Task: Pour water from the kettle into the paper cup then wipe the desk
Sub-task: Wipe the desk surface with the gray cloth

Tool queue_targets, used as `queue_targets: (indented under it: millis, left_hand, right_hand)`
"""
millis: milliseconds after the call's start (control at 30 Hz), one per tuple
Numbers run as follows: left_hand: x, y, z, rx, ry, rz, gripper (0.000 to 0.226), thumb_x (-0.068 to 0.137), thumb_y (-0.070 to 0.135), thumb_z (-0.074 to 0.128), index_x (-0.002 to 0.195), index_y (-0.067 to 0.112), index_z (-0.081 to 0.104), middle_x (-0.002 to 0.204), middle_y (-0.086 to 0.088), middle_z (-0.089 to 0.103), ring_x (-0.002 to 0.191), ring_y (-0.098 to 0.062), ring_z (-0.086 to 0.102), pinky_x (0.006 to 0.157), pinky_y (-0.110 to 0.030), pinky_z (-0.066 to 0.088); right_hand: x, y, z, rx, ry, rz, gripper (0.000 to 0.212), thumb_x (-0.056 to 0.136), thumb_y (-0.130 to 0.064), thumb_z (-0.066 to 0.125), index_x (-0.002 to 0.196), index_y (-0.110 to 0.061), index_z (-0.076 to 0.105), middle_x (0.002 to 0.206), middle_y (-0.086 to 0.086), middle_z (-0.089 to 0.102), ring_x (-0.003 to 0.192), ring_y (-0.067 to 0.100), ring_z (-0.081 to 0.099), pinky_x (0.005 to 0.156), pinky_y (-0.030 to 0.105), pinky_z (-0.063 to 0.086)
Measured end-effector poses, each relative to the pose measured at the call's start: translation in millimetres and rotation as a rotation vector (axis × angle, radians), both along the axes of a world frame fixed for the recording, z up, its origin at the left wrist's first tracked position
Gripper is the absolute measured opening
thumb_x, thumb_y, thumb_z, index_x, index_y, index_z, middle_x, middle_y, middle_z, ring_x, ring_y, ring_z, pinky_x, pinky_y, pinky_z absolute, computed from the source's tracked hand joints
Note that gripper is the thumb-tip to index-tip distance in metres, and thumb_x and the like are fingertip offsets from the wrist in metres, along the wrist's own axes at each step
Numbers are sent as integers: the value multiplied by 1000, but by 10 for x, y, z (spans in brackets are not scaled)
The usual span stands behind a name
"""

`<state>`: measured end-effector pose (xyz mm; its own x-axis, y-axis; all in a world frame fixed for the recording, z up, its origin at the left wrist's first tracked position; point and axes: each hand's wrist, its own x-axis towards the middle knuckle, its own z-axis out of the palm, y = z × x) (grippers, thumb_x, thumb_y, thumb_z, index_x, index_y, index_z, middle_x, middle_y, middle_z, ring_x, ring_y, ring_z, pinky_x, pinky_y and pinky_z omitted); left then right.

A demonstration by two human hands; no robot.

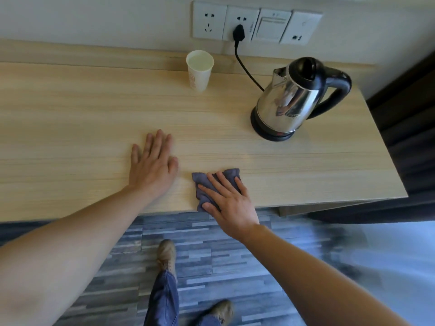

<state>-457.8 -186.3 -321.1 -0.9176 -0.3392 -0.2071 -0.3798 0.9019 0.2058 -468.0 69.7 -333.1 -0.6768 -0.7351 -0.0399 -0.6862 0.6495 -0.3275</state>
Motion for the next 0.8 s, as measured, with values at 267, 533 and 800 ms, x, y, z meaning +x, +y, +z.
queue_targets:
  millis: [267,533,800]
  left_hand:
    - [-333,384,124,50,-52,-71,66,105,52,15,165,33,-5,175,4,-13,162,-21,-10,130,-54,-2]
    - [-482,567,51,50,-30,7,66,104,50,12,166,30,-2,175,2,-9,162,-23,-8,129,-59,-3]
    - [-517,529,9,57,-46,-3,67,103,51,15,166,31,2,175,1,-5,162,-25,-5,128,-60,-1]
  right_hand:
    - [297,243,207,-218,-354,-139,58,105,-63,29,142,-31,61,155,-19,49,152,-9,20,123,30,8]
    - [-183,333,777,-692,-1041,-713,69,95,-68,54,110,-2,70,114,24,73,115,38,68,103,54,51]
    - [-1918,-607,829,-379,-286,-436,28,108,-39,46,108,-21,67,104,3,71,98,15,65,90,43,51]
